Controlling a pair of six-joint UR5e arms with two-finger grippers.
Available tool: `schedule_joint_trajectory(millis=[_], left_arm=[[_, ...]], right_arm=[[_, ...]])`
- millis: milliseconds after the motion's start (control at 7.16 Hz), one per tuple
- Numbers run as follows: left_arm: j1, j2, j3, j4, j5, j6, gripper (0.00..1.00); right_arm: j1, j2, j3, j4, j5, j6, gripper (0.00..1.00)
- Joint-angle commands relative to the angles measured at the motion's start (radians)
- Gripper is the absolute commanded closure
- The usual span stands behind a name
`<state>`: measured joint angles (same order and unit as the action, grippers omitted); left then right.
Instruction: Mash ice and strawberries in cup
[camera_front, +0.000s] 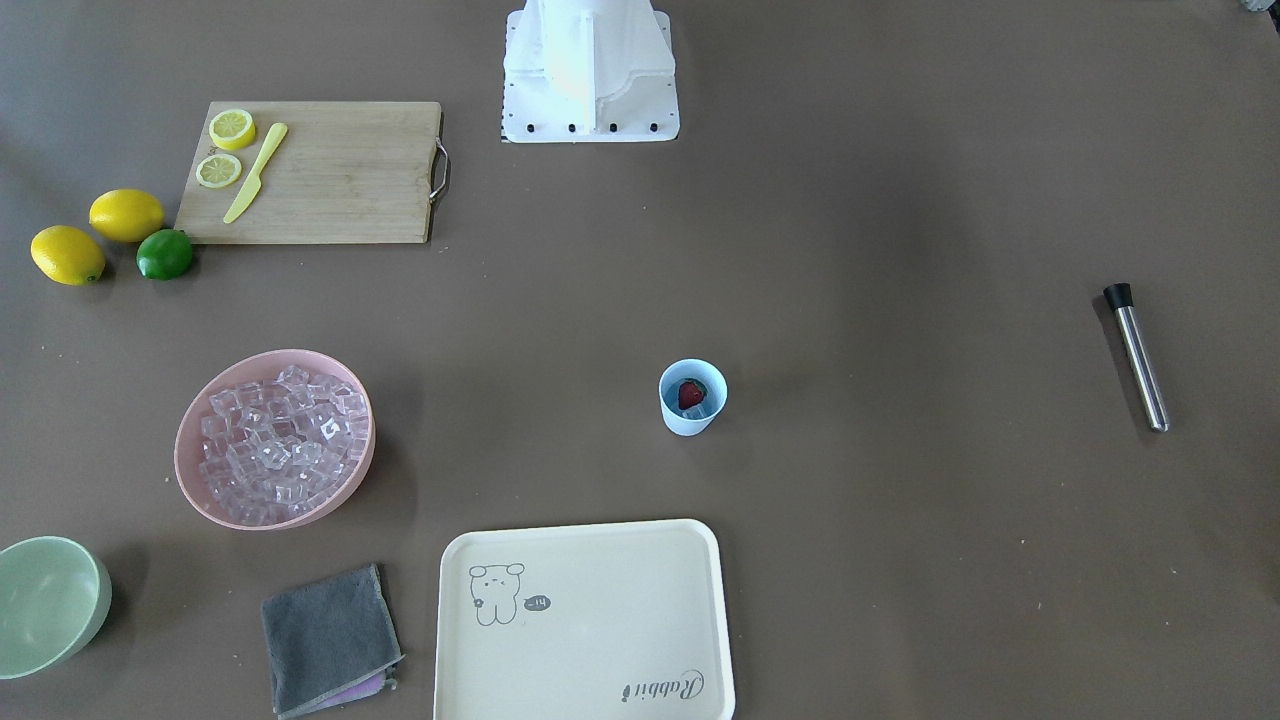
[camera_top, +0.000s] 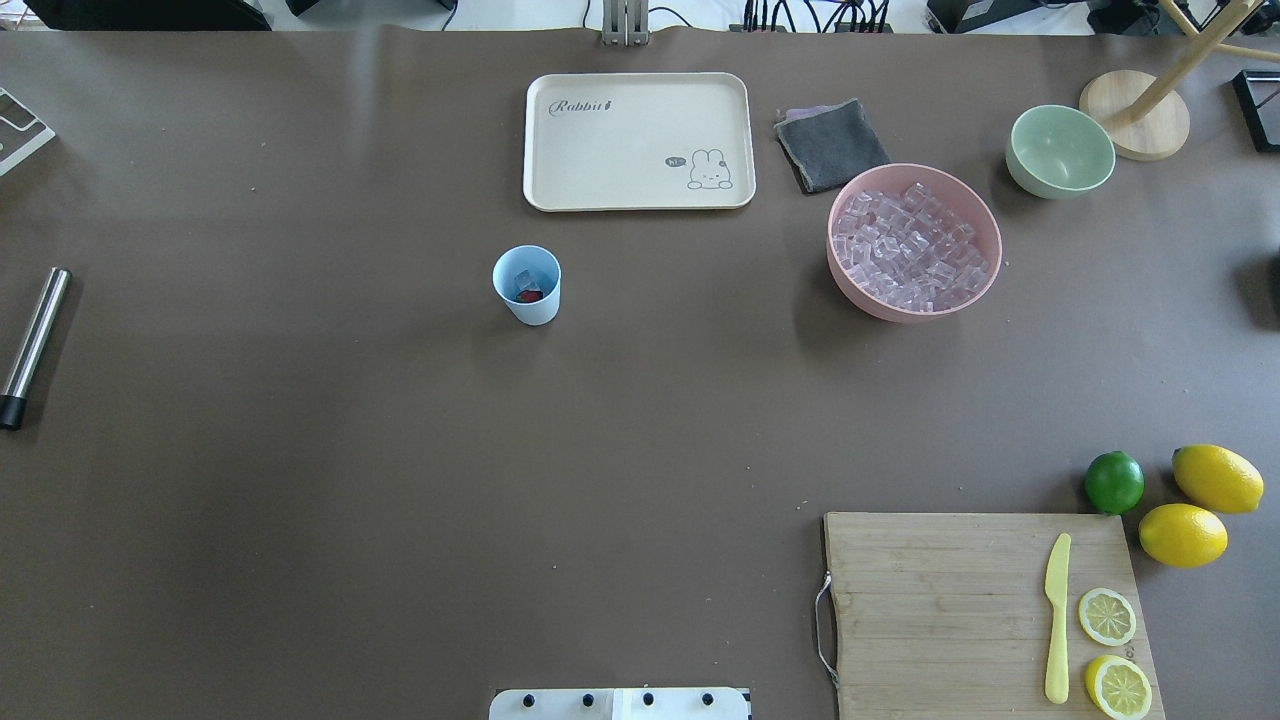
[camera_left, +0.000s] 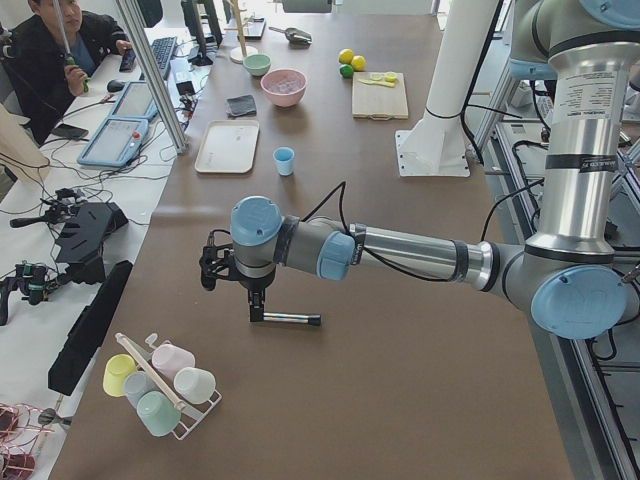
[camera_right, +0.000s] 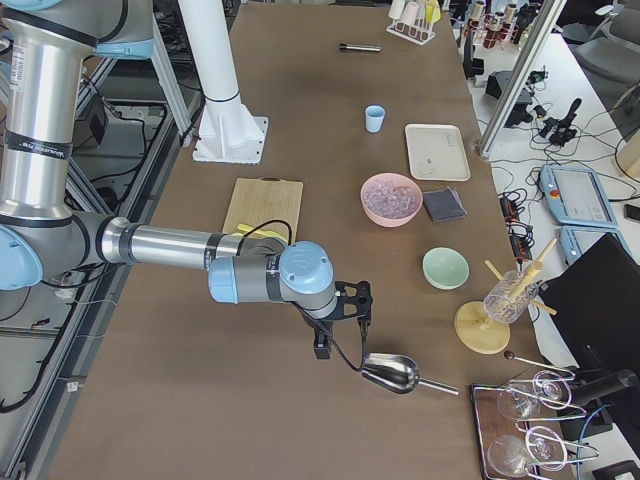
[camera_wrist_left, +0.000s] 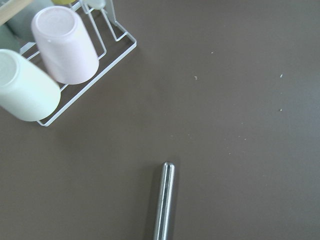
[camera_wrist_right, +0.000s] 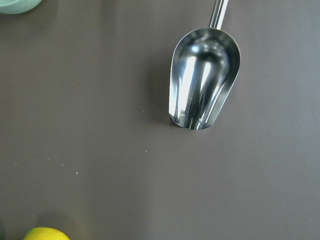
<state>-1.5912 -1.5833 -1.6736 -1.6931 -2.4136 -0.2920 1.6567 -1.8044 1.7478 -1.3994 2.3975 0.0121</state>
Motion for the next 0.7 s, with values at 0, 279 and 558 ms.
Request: schedule_joint_trajectory(millis=[0, 279, 558], left_arm=[[-0.065, 0.054, 0.034, -0.011, 0.007, 0.199, 0.01], [-0.113, 0.196, -0.105, -0.106, 0.008, 0.205, 0.01], [-0.116, 0.181, -0.013, -0.106, -0.005, 0.205, 0.01]], right_arm=[[0.0, 0.002, 0.002, -0.001, 0.005, -0.001, 0.0], [0.0, -0.001, -0.01, -0.001, 0.011, -0.001, 0.0], [0.0, -0.004, -0.021, 0.002, -0.004, -0.004, 0.0]])
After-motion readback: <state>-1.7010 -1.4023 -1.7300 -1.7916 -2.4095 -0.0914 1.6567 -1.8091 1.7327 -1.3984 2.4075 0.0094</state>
